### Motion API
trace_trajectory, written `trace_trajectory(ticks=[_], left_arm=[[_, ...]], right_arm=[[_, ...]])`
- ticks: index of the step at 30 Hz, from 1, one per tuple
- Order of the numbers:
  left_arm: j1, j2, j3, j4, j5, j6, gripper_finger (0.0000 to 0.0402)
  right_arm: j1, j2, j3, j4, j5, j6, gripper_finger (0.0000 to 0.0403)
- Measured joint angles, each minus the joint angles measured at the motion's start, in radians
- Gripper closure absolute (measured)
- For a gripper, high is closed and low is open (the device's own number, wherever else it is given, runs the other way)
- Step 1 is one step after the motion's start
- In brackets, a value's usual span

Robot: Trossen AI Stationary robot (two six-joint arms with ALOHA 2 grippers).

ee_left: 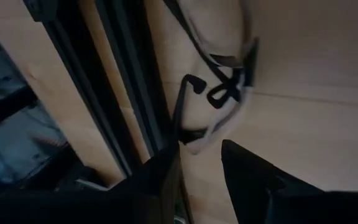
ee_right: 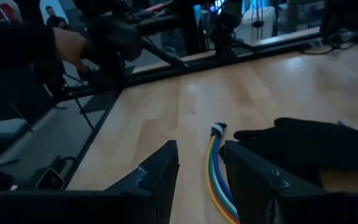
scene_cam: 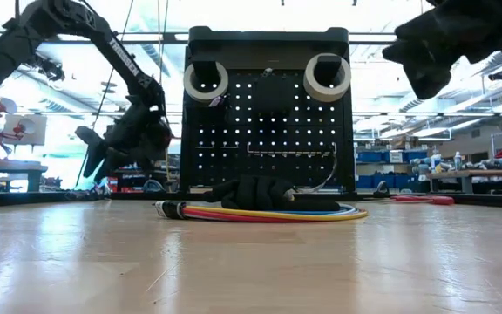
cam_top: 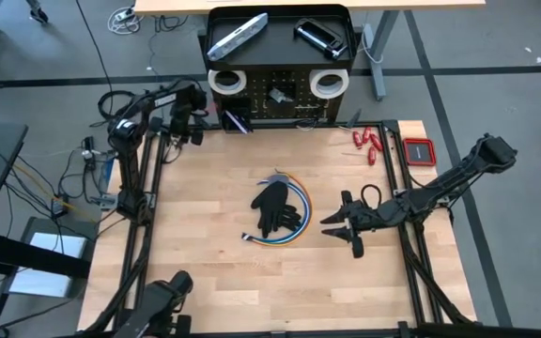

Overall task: Hang tools onto peg board
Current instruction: Hang the safety goggle on the peg board

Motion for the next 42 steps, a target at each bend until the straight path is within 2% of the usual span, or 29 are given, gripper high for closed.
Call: trace_trajectory(ticks=[6,11,15,19,24,27,31,35,39,42], left_arm=[[-0.039,0.076,-0.041,0.000,-0.002,0.019,0.0275],[-0.090,0.085,-0.086,-0.011,0.084,0.116,0.0275],[-0.158,0.083,-0.094,-0.059,0.089,0.170,0.0278],[-0.242,0.080,-0.129,-0.071,0.095,0.192,0.0301],[-0.262,0.080,-0.197,-0.027,-0.017,0.159,0.0335],[-0.283,0.071,-0.233,-0.077,0.035,0.141,0.0340],[-0.341,-0.031,-0.300,-0.081,0.046,0.129,0.0339],[-0.339,-0.224,-0.412,0.007,0.091,0.079,0.0338],[-0.283,-0.453,-0.559,0.206,0.167,-0.005,0.0338],[-0.238,-0.572,-0.646,0.374,0.154,-0.062,0.0338]], right_arm=[[0.014,0.000,0.000,0.046,-0.009,0.002,0.0260],[0.014,0.000,0.000,0.054,-0.021,-0.021,0.0260],[0.014,0.000,0.000,0.042,-0.021,-0.027,0.0260],[0.014,0.000,0.000,0.034,-0.021,-0.026,0.0260],[0.014,0.000,0.000,0.026,-0.021,-0.024,0.0260],[0.014,0.000,0.000,0.014,-0.021,-0.010,0.0260],[0.014,0.000,0.000,-0.002,-0.004,-0.001,0.0260],[0.014,0.000,0.000,-0.003,0.035,0.001,0.0260],[0.014,0.000,0.000,-0.009,0.036,0.001,0.0256],[0.009,0.001,0.000,-0.010,0.036,-0.008,0.0247]])
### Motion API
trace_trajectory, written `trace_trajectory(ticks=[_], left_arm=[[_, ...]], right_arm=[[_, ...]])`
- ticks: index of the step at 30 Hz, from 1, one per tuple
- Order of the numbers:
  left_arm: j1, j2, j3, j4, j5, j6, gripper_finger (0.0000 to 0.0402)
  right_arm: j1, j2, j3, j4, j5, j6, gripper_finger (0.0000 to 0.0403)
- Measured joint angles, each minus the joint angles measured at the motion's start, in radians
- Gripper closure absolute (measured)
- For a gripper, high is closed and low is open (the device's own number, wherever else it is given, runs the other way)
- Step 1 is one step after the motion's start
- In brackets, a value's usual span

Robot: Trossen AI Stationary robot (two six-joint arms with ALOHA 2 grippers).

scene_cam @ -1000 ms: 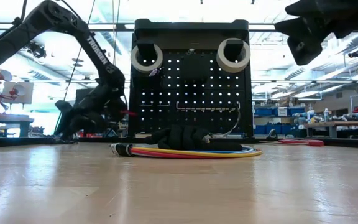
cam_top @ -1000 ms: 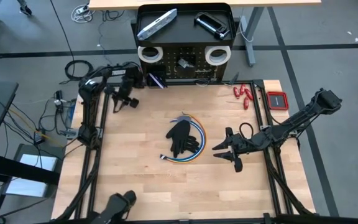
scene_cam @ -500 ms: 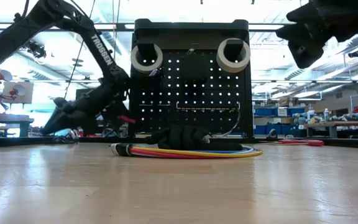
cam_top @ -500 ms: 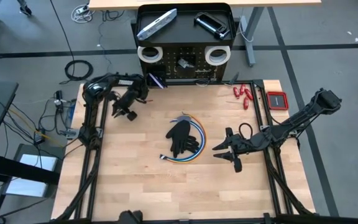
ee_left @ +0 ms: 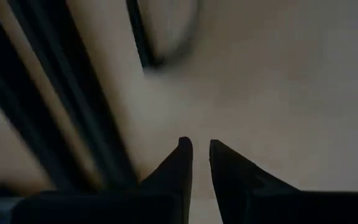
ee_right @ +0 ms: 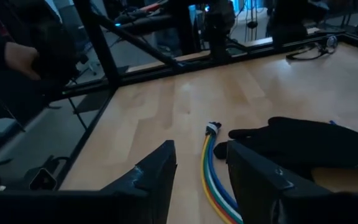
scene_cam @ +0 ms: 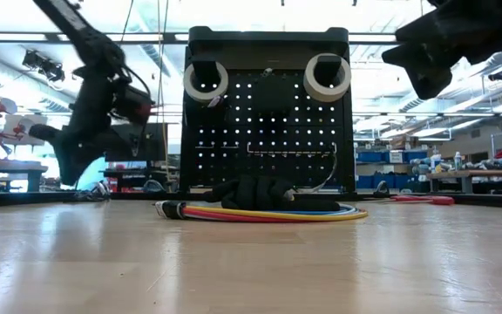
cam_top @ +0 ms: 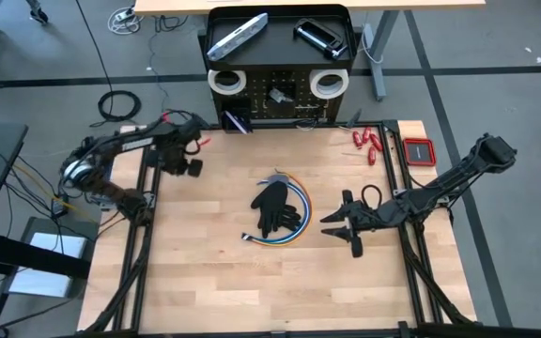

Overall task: Hang tools onto peg board
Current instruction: Hang the safety goggle on the peg board

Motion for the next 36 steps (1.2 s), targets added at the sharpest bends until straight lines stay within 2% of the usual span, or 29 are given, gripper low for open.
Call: trace_trajectory(ticks=[6,10,15,19,23,26,31,33,36], left_arm=[[0.090,-0.057,-0.055,0.272,-0.030,-0.044,0.0331],[0.127,-0.056,-0.042,0.324,-0.016,-0.040,0.0308],[0.144,-0.056,-0.013,0.289,0.047,-0.046,0.0268],[0.145,-0.058,0.014,0.344,-0.058,-0.053,0.0253],[0.146,-0.028,0.009,0.399,-0.129,-0.104,0.0256],[0.142,0.000,0.009,0.402,-0.130,-0.122,0.0262],[0.136,0.082,-0.030,0.458,-0.072,-0.149,0.0265],[0.114,0.108,-0.033,0.453,-0.059,-0.143,0.0268],[0.046,0.115,-0.033,0.411,-0.095,-0.120,0.0289]], right_arm=[[-0.048,0.001,0.000,0.000,0.000,-0.028,0.0228],[-0.080,0.001,0.000,-0.002,-0.005,-0.034,0.0213],[-0.103,0.001,0.000,-0.035,-0.038,-0.018,0.0198],[-0.103,0.001,0.000,-0.053,-0.038,-0.017,0.0192],[-0.102,0.001,0.000,-0.061,-0.039,0.004,0.0192],[-0.100,0.001,0.000,-0.091,-0.056,0.017,0.0191],[-0.093,0.001,0.000,-0.169,-0.059,0.084,0.0191],[-0.085,0.001,0.000,-0.178,-0.059,0.085,0.0192],[-0.076,0.001,0.000,-0.177,-0.058,0.082,0.0194]])
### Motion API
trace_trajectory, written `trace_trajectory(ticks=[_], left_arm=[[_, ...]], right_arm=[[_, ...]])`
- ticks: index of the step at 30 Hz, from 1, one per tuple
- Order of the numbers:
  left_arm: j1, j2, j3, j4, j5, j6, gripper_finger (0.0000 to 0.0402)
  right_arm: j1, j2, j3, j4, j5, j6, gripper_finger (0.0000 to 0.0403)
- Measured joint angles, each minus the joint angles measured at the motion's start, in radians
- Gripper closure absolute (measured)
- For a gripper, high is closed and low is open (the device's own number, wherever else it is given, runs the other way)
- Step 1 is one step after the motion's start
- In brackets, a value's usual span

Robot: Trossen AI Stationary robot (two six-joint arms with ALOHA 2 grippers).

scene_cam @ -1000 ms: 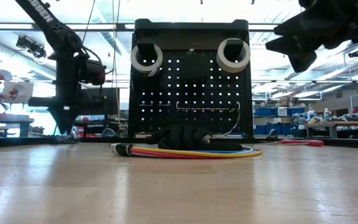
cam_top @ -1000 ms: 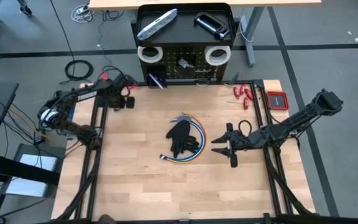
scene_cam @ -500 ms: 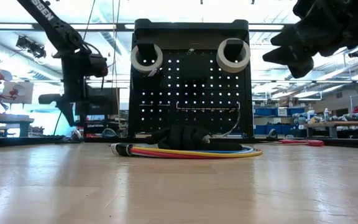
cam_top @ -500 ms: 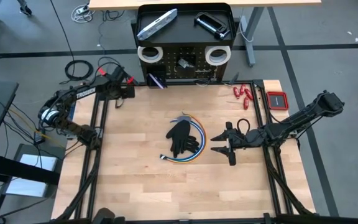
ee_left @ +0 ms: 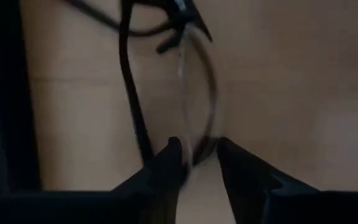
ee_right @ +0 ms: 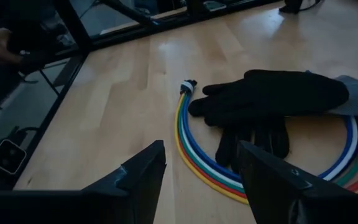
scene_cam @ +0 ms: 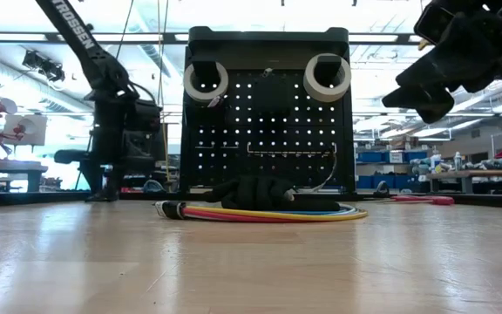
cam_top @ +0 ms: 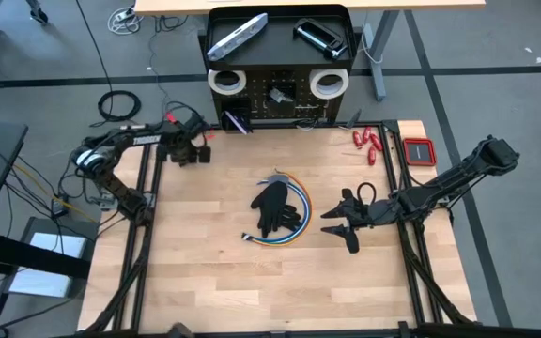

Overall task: Hang tools onto peg board
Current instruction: Hang the safety goggle on the peg board

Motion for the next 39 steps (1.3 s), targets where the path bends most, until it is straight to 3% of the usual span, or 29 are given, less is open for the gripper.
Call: trace_trajectory(ticks=[6,10,14,17,19,22,26,32,39], left_arm=[[-0.178,-0.007,-0.004,-0.055,-0.138,-0.008,0.0387],[-0.375,-0.028,-0.003,-0.072,-0.142,-0.056,0.0392],[-0.685,-0.036,-0.003,-0.113,-0.184,-0.233,0.0396],[-0.933,-0.031,-0.004,-0.089,-0.283,-0.351,0.0397],[-1.067,-0.031,-0.004,-0.027,-0.408,-0.361,0.0398],[-1.184,-0.031,-0.003,0.097,-0.565,-0.306,0.0398],[-1.201,0.001,-0.003,0.410,-0.691,0.035,0.0399],[-1.090,0.166,0.075,0.938,-0.684,0.558,0.0400],[-0.982,0.415,0.425,0.894,-0.706,0.817,0.0400]], right_arm=[[0.017,0.000,0.000,-0.001,0.025,0.002,0.0199],[0.028,0.000,0.000,-0.002,0.026,0.003,0.0206],[0.048,0.000,0.000,-0.011,0.027,0.018,0.0213],[0.061,0.000,0.000,-0.039,0.038,0.033,0.0220],[0.062,0.000,0.000,-0.055,0.066,0.031,0.0224],[0.047,0.000,0.000,-0.067,0.155,0.030,0.0232],[0.009,0.006,0.000,-0.049,0.301,0.032,0.0237],[-0.067,0.006,0.000,-0.041,0.353,0.041,0.0220],[-0.125,0.006,0.000,0.079,0.392,-0.025,0.0186]])
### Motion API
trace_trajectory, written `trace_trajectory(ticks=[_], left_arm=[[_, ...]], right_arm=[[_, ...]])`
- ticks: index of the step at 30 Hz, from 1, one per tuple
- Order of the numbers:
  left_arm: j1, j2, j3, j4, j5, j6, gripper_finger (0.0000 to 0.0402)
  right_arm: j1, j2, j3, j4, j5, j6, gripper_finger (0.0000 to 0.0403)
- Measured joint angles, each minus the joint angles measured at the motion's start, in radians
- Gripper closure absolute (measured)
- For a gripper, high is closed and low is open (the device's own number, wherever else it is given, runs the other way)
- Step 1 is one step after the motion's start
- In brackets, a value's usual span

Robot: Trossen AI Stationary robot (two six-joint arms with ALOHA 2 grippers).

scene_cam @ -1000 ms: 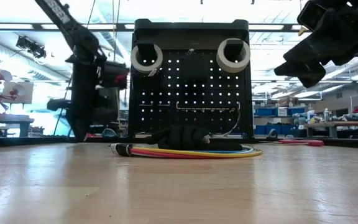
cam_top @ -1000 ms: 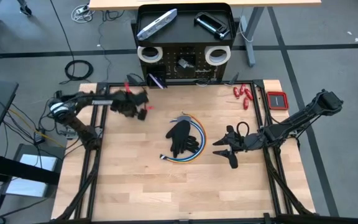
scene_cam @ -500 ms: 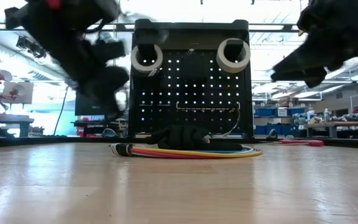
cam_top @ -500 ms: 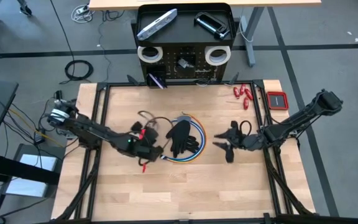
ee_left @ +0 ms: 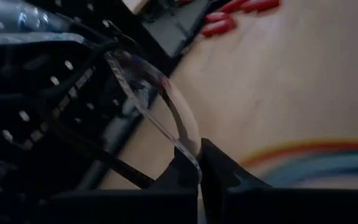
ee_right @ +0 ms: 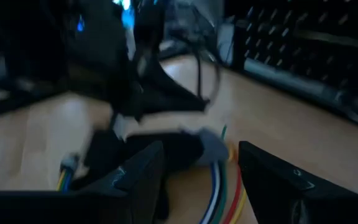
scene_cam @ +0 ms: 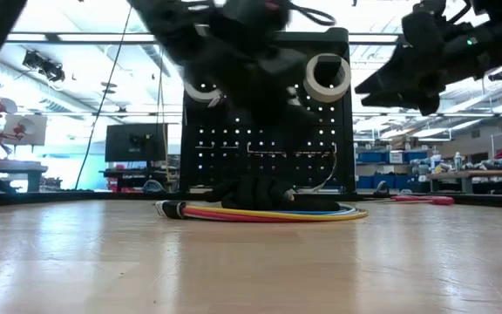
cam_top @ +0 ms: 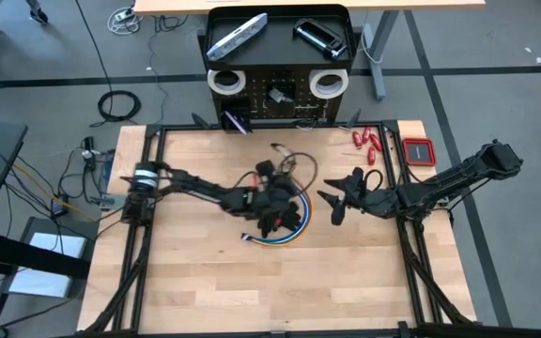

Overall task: Hang tools onto peg board
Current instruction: Hang the safety goggle on the peg board

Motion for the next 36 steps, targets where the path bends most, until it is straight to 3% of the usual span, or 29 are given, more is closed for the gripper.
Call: trace_trajectory(ticks=[5,9,14,19,36], left_arm=[[0.012,0.084,0.145,-0.001,-0.006,0.121,0.0400],[0.001,0.085,0.147,0.047,0.076,0.156,0.0400],[-0.018,0.086,0.147,0.080,0.091,0.183,0.0400],[-0.020,0.086,0.147,0.122,0.106,0.185,0.0400],[-0.020,0.087,0.146,0.148,0.070,0.203,0.0397]], right_arm=[[-0.053,0.003,0.000,0.026,0.035,-0.030,0.0165],[-0.113,0.036,0.000,0.111,0.023,-0.112,0.0140],[-0.149,0.109,0.000,0.336,-0.089,-0.244,0.0101],[-0.188,0.200,0.004,0.483,-0.107,-0.307,0.0089],[-0.220,0.311,0.063,0.498,-0.164,-0.271,0.0211]])
